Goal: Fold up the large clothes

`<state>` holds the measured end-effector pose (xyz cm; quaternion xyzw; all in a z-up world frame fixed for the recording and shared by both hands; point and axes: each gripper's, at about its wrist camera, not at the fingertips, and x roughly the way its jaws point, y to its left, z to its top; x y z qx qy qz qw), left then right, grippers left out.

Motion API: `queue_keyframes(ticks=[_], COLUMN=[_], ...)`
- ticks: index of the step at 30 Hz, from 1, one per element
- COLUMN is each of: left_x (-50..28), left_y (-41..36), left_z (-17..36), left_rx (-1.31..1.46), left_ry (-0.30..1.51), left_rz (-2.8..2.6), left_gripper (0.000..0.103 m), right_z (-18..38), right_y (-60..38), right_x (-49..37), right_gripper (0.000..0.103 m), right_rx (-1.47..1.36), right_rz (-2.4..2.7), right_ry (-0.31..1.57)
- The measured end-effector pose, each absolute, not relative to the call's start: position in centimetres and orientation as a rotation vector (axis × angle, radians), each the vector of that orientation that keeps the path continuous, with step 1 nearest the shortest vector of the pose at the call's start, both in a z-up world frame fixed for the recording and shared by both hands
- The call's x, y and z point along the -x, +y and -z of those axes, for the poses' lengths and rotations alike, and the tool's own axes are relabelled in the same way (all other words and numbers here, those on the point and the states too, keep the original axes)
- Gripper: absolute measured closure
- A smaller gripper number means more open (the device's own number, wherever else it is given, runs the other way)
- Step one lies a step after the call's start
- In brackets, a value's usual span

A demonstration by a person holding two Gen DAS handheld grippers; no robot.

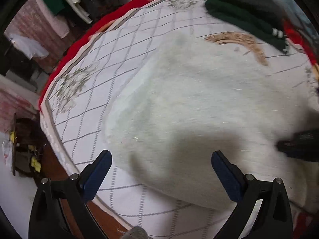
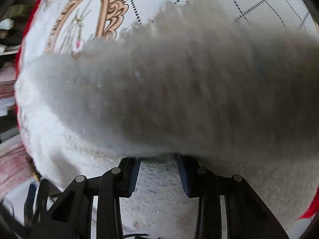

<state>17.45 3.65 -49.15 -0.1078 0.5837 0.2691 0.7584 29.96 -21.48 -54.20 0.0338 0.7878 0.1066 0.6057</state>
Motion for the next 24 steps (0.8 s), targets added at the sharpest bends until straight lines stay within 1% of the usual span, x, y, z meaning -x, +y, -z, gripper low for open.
queue_keyframes(ticks=[2, 4, 7, 8, 9, 11, 14, 18, 24], left_x=[-18.8, -20.3, -22.3, -23.0, -23.6, -24.7, -25.8, -26.5, -27.0], left_y=[2.1, 1.0, -0.8, -1.6, -2.3, -3.8, -5.3, -6.1, -5.9], left_z=[48.7, 48.5, 48.3, 48.4, 48.5, 49.1, 51.0, 54.0, 54.5], left_rx=[0.214, 0.203, 0.207, 0.193, 0.183, 0.154, 0.095, 0.063, 0.061], left_ry=[1.255, 1.254, 1.254, 1.257, 1.261, 1.276, 1.314, 1.392, 1.422], left_rz=[-0.541, -0.503, -0.424, -0.398, -0.369, -0.326, -0.298, -0.285, -0.267], left_gripper=[0.0, 0.0, 0.0, 0.0, 0.0, 0.0, 0.0, 0.0, 0.0], right_z=[54.0, 52.8, 50.1, 48.6, 47.7, 46.0, 45.1, 47.5, 54.8], right_y=[-21.6, -23.6, -28.1, -30.6, -32.3, -36.4, -42.2, -46.0, -47.2], right_x=[-30.1, -30.1, -29.0, -27.9, -27.0, -24.5, -19.7, -13.9, -12.2], right_gripper=[0.065, 0.064, 0.064, 0.061, 0.051, 0.039, 0.039, 0.039, 0.039], right_rx=[-0.068, -0.179, -0.379, -0.43, -0.454, -0.52, -0.687, -0.912, -1.17], right_rz=[-0.241, -0.288, -0.377, -0.369, -0.349, -0.29, -0.19, -0.105, -0.009], right_ry=[1.845, 1.837, 1.762, 1.723, 1.699, 1.66, 1.642, 1.614, 1.458])
